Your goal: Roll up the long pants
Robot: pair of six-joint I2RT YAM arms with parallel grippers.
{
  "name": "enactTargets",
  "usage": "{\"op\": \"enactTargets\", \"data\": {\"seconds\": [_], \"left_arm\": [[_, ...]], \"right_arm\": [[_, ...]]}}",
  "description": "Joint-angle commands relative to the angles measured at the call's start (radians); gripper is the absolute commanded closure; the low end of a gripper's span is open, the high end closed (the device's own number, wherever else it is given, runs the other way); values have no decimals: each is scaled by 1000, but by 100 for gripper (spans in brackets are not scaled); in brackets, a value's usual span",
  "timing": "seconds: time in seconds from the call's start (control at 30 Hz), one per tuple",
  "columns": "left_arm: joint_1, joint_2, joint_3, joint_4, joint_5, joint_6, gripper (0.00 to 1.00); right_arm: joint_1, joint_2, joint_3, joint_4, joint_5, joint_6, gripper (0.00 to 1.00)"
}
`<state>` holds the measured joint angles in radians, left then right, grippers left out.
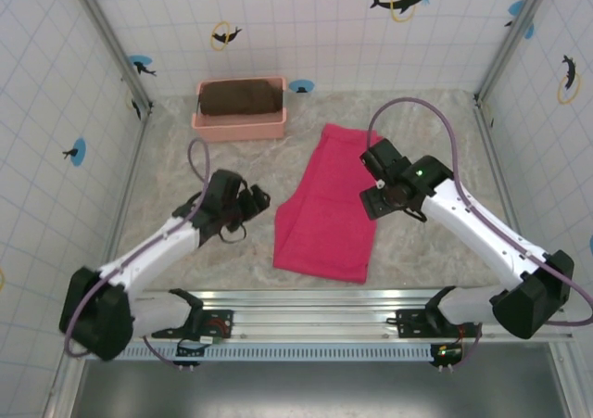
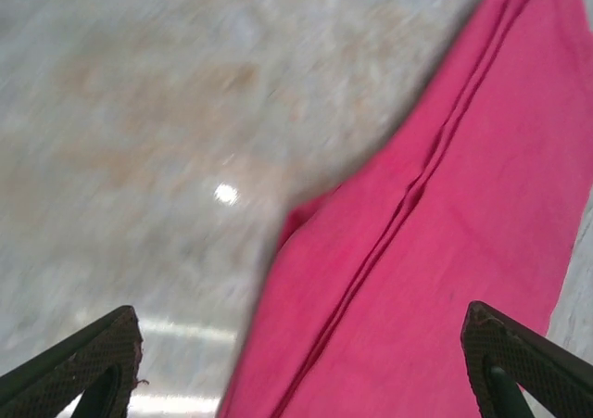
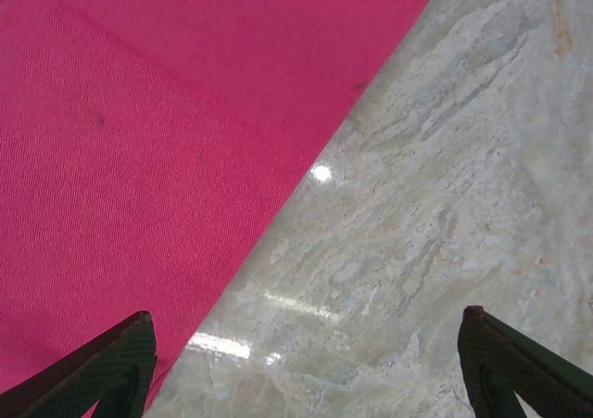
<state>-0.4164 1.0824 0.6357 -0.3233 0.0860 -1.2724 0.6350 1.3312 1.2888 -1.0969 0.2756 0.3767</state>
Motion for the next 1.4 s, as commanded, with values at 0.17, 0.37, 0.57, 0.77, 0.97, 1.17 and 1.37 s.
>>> {"op": "enactTargets", "data": {"seconds": [0.17,0.37,0.57,0.77,0.97,1.17,1.37], "left_arm": [[-288,-375,-217,-82,-302,-487,11],[-586,-294,-233,-59,-520,-740,13],[-793,-48,-174,6,-661,-977,21],[-952,168,-187,143,-849,-1263,22],[-978,271,-162,189,-917,-1340,21],[-979,326,-155,242,-959,-1345,21],[-978,424,-161,367,-969,-1349,35]], "right_arm": [[-32,95,88,3,8,-32,15],[-57,73,48,6,-8,-36,15],[-115,-20,4,4,-49,-41,15],[-160,-84,-13,-25,-75,-68,15],[-186,-125,-30,-46,-87,-93,15],[-197,-133,-36,-57,-100,-109,15],[-197,-134,-35,-66,-104,-131,15]]}}
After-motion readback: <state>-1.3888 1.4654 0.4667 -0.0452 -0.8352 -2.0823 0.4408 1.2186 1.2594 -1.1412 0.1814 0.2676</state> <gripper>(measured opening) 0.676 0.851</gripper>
